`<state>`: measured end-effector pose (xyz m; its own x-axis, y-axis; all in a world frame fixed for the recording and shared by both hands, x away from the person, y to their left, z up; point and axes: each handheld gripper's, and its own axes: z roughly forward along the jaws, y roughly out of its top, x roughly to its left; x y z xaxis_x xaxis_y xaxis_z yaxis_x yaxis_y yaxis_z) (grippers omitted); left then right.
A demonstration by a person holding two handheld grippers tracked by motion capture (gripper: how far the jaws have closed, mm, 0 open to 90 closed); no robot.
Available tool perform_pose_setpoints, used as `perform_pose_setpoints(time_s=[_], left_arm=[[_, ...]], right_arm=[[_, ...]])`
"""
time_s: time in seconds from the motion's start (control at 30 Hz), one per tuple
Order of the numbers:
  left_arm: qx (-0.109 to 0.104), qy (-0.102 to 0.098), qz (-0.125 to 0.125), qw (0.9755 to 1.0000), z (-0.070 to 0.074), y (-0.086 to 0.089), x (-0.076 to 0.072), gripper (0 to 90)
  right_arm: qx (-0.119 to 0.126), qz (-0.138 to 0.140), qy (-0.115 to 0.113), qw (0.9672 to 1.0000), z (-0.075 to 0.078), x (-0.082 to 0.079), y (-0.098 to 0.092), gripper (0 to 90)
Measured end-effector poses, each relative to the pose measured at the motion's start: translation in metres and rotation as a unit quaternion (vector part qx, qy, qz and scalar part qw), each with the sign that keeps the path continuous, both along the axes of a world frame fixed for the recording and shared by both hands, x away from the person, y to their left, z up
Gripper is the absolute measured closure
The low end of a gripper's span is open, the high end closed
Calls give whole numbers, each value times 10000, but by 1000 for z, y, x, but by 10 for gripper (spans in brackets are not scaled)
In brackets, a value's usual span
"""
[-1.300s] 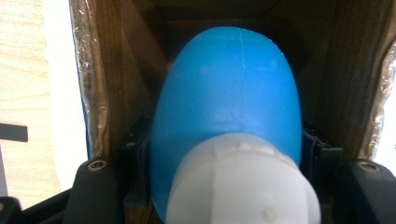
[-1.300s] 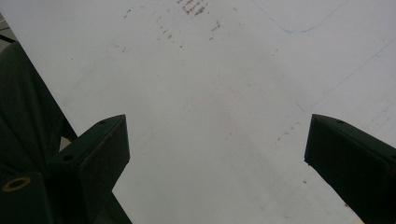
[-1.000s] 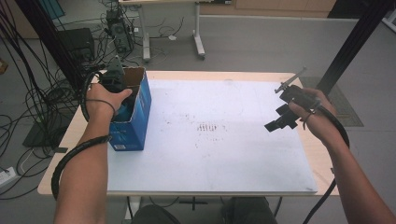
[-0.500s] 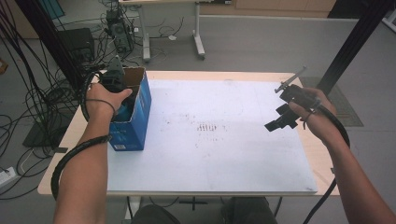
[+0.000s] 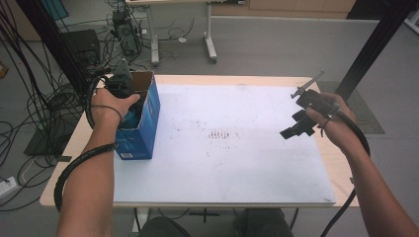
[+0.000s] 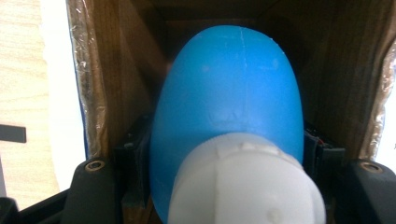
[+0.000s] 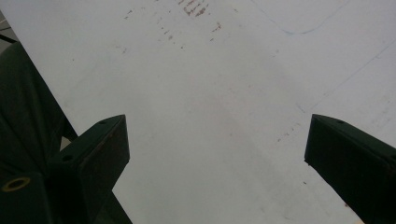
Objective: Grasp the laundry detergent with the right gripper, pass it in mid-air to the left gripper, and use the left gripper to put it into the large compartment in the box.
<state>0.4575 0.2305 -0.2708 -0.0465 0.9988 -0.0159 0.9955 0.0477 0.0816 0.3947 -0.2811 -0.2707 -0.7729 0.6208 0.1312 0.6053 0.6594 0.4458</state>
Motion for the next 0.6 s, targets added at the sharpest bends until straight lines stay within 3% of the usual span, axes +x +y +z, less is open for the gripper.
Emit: perform_pose_setpoints(time_s=[0.6], left_arm=[[39, -118, -16, 9999, 10, -1, -2, 305]], right_arm=[[26, -14, -34, 10000, 3, -3, 0, 62]])
